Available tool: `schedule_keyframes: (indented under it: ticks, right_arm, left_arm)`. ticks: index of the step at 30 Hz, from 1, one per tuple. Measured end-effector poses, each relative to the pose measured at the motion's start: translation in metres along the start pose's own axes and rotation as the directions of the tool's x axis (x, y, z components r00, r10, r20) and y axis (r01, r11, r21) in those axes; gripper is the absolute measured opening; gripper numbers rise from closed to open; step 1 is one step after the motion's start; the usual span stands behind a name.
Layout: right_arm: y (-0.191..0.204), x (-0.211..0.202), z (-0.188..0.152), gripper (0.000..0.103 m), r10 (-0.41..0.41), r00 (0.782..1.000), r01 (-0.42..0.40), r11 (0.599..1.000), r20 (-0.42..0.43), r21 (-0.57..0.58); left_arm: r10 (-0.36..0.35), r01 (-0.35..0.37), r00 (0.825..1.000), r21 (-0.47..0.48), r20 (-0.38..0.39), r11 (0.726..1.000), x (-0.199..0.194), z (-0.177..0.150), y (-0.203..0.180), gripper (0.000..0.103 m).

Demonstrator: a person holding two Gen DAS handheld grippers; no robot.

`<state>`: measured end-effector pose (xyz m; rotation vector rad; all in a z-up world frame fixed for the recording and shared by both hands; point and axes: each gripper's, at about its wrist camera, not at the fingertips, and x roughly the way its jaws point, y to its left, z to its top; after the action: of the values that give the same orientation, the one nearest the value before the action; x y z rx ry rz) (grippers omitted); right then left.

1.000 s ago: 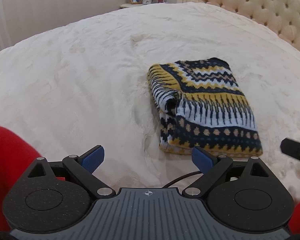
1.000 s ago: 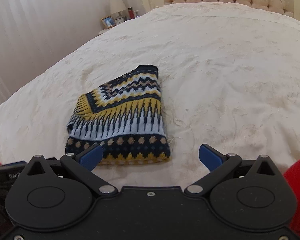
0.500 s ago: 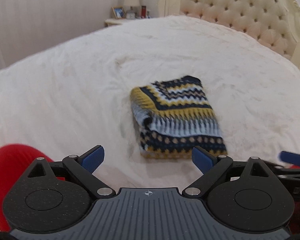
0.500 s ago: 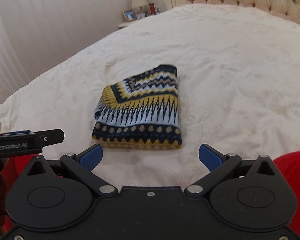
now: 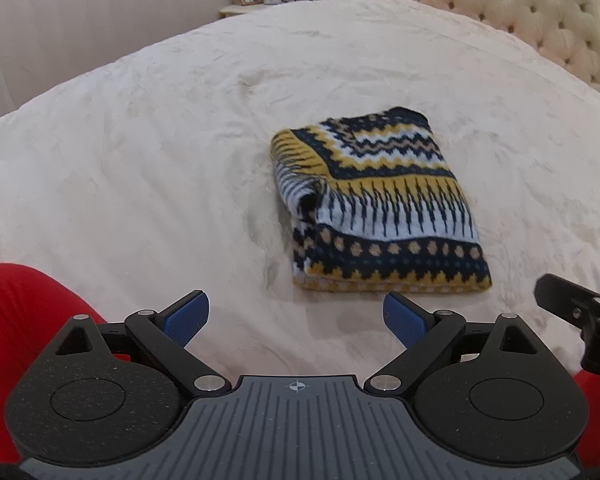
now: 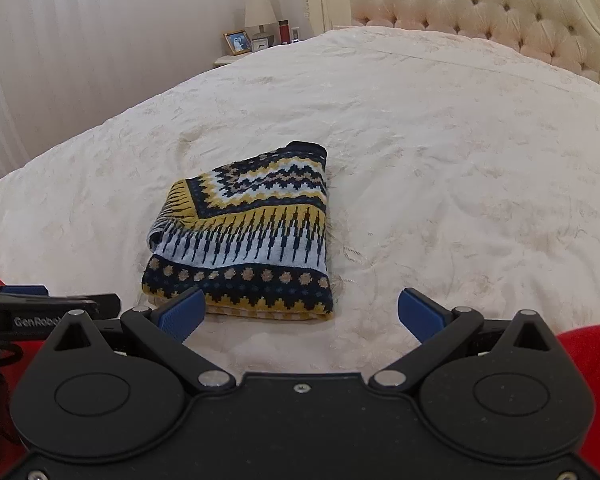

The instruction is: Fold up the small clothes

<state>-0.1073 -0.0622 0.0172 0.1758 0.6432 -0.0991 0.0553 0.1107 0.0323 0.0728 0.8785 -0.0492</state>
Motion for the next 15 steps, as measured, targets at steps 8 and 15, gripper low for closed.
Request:
schedule_keyframes:
  ticks: [8,15]
  right_arm:
    - [0.0021,0.0018,0.0013,0.102,-0.002,1.0,0.002,1.0,-0.003,-0.006]
    - [0.0023,0.0035,0.002,0.102,0.001,1.0,-0.001,1.0,-0.01,-0.004]
  left_arm:
    - [-0.017,0.017,1.0,0.005,-0.008,1.0,0.0013,-0.0009,-0.004,0.095]
    - [-0.018,0.018,1.0,0.005,-0.01,1.0,0.0021,-0.0005,-0.0041,0.095]
